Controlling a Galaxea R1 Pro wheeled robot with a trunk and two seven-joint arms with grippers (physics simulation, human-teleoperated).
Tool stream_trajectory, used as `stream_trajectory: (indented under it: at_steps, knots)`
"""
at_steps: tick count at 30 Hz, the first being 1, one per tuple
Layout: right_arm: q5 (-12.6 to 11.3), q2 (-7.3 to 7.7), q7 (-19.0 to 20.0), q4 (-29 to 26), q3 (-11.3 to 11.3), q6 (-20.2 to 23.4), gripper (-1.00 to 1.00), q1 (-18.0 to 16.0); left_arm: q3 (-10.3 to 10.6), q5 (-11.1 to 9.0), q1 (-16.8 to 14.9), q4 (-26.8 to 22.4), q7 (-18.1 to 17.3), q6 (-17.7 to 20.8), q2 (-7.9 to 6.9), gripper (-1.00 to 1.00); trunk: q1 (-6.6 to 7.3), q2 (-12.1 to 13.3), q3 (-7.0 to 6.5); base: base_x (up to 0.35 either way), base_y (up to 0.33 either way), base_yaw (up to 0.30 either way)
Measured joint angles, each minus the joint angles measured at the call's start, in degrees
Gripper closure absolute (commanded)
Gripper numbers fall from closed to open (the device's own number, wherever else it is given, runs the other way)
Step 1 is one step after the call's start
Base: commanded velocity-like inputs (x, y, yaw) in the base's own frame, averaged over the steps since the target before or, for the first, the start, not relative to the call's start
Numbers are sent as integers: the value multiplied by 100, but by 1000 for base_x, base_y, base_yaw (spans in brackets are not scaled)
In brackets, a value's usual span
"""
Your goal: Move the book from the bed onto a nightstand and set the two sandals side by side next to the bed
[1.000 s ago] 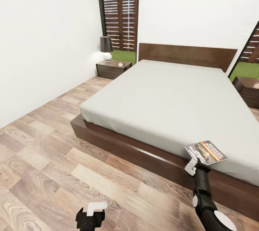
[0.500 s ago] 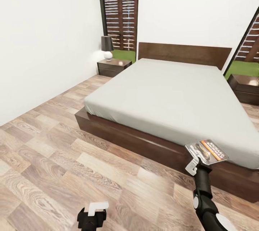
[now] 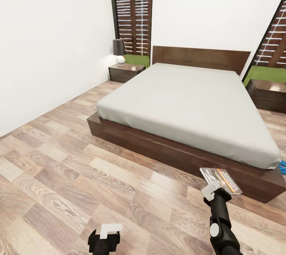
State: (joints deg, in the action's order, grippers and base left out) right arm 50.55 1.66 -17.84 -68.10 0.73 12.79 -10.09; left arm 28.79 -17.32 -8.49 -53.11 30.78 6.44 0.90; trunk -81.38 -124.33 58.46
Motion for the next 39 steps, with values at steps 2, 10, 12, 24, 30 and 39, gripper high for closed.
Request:
stream_trajectory:
  at_steps: [2, 10, 12, 24, 30, 39]
  knots:
    - [-111, -85, 21, -193, -6, 131, 100, 95, 1, 2, 0, 4, 0, -1, 0, -100, 0, 0, 0, -340, 0, 0]
    - [-1688, -522, 133, -1570, -101, 620, 100, 633, 187, 48, 1, 330, 6, -599, 35, -100, 3, 0, 0, -148, 0, 0]
    - [-2825, -534, 372, -1879, -198, 884, 100, 657, 368, 67, 1, 356, 46, -751, 39, -100, 25, 38, -18, -6, 0, 0]
    - [-3751, -536, 1683, -2135, -286, 1119, 100, 686, 454, -107, 81, 271, 175, -653, -32, -100, 223, 399, -179, 0, 0, 0]
    - [-3789, -547, 1682, -2058, -289, 1043, 100, 687, 409, -129, 202, 278, 184, -605, -15, -100, 223, 400, -179, 0, 0, 0]
    - [-3803, -542, 1681, -1760, -311, 962, 100, 687, 360, -151, 219, 280, 178, -604, -7, -100, 224, 399, -179, 40, 26, 0]
